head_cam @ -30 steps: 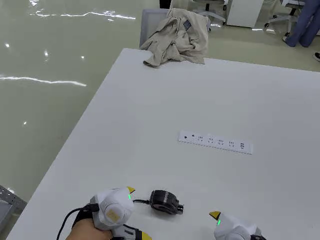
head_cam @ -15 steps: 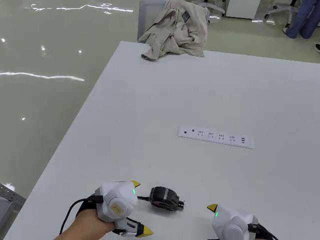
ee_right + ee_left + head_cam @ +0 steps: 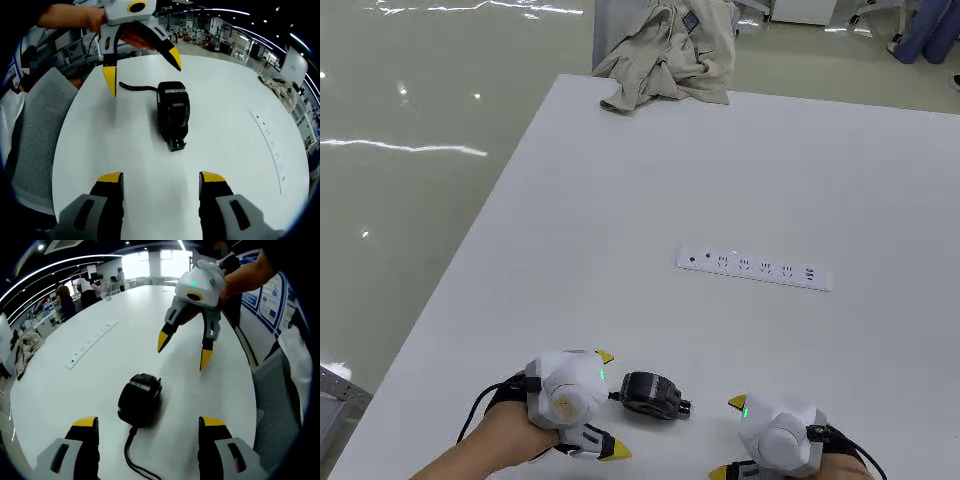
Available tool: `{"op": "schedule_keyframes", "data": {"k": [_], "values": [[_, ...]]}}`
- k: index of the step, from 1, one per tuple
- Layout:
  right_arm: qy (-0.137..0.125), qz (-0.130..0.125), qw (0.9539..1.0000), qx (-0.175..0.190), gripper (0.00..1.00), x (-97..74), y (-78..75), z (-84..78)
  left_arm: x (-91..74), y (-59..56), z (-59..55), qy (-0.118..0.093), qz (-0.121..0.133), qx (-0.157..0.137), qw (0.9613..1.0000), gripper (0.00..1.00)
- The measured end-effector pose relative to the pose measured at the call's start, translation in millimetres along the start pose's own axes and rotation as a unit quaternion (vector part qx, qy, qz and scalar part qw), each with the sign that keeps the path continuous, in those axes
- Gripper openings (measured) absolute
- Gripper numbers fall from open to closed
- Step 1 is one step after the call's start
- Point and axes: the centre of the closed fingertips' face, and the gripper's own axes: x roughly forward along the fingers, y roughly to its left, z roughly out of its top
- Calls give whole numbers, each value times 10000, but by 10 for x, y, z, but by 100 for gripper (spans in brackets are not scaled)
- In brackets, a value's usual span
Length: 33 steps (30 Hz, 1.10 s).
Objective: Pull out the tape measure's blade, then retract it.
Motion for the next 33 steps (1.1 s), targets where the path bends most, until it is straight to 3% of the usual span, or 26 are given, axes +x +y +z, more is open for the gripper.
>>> {"op": "schedule_keyframes", "data": {"k": [10,33], "values": [[14,92,9999,-77,60,82,-69,35,165,61,40,5,-168,160,9997,76],[43,253,9992,-307,53,303,-142,175,496,29,67,159,-511,499,9973,70]]}}
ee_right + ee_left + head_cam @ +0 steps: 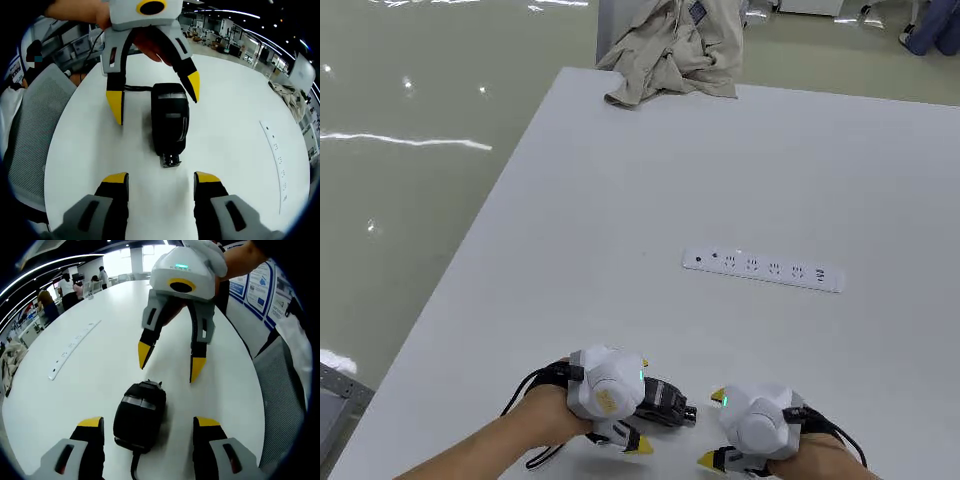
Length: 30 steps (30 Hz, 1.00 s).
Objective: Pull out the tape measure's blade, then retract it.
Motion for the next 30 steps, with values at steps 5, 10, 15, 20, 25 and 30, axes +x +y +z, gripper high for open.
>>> {"op": "schedule_keyframes", "data": {"k": [5,10,15,20,25,30], "values": [[-14,12,10000,-27,51,40,-48,35,49,18,17,11,-54,36,10000,68],[9,36,10000,-90,51,88,-76,67,76,30,23,9,-98,97,9999,66],[22,84,9998,-163,48,133,-79,79,104,51,3,56,-130,167,9998,64],[48,142,9997,-194,45,174,-79,69,120,67,12,44,-152,253,9996,61],[83,162,9996,-206,43,191,-101,54,127,81,41,-2,-159,310,9994,56],[88,199,9995,-243,42,213,-117,52,146,70,56,-10,-200,388,9990,53]]}}
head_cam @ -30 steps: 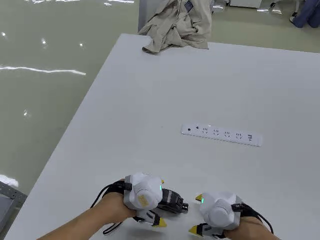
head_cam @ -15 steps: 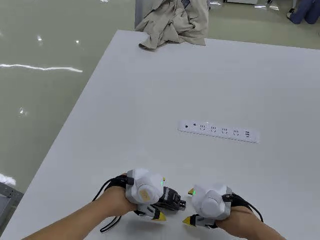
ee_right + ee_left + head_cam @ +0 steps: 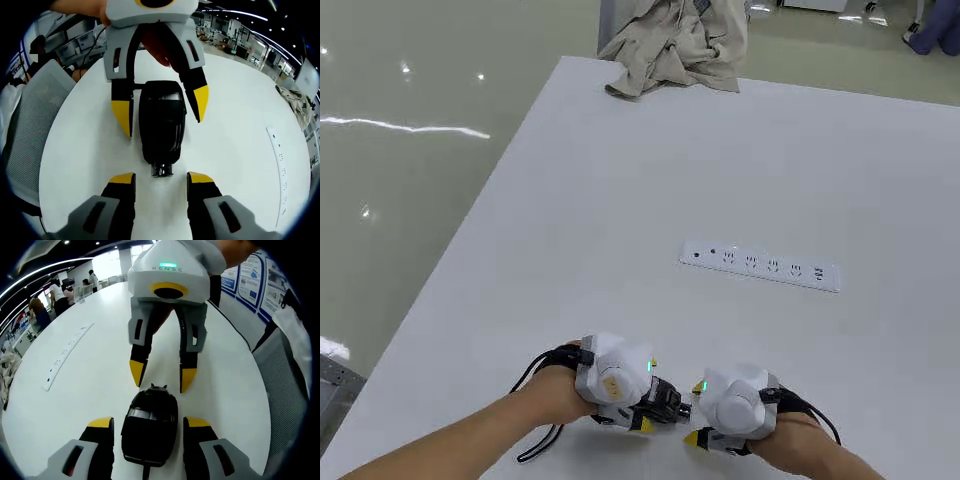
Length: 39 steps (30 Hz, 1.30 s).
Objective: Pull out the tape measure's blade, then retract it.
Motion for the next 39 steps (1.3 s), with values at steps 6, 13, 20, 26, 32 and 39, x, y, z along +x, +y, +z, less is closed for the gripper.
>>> {"op": "schedule_keyframes", "data": {"k": [6,13,20,26,32,39], "values": [[18,45,10000,-69,40,18,3,-11,32,-4,7,2,-21,27,10000,51],[16,76,9999,-72,37,40,-8,-18,48,-16,21,-3,-21,91,10000,47],[11,97,9999,-36,35,69,-18,-10,53,-8,26,33,2,183,9998,42],[-36,109,9999,24,30,101,-49,7,58,3,27,54,12,216,9998,40],[-44,116,9999,57,26,89,-55,19,60,7,22,65,16,244,9997,39],[-32,164,9999,-2,20,91,-23,18,52,2,29,94,-12,277,9996,39]]}}
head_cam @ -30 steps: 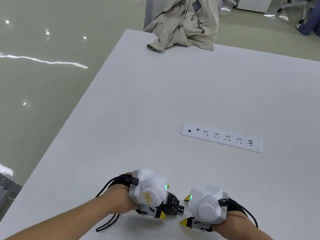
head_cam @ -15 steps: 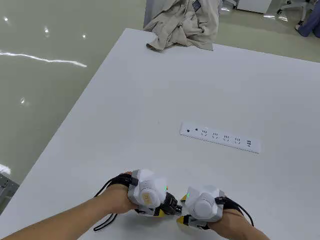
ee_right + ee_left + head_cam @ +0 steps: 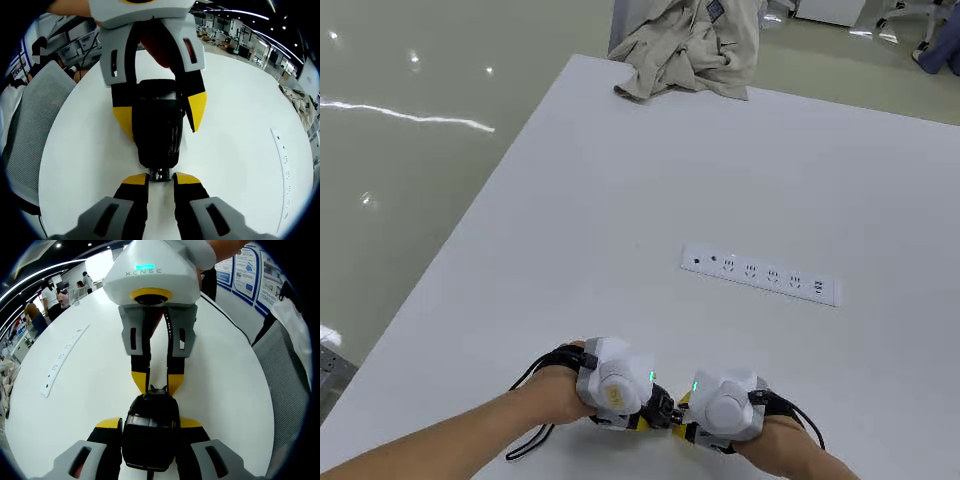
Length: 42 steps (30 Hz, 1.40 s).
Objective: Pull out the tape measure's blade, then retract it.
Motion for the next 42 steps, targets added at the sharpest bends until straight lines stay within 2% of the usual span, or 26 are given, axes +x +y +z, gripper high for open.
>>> {"op": "schedule_keyframes", "data": {"k": [20,36,42], "values": [[-33,37,10000,2,16,-2,12,-3,14,-2,-9,28,-78,92,9999,37],[-72,13,9997,-252,14,-17,17,-17,9,-8,-18,128,-61,201,9997,37],[-68,7,9996,-273,13,-63,18,-77,9,-5,-20,139,-55,186,9997,37]]}}
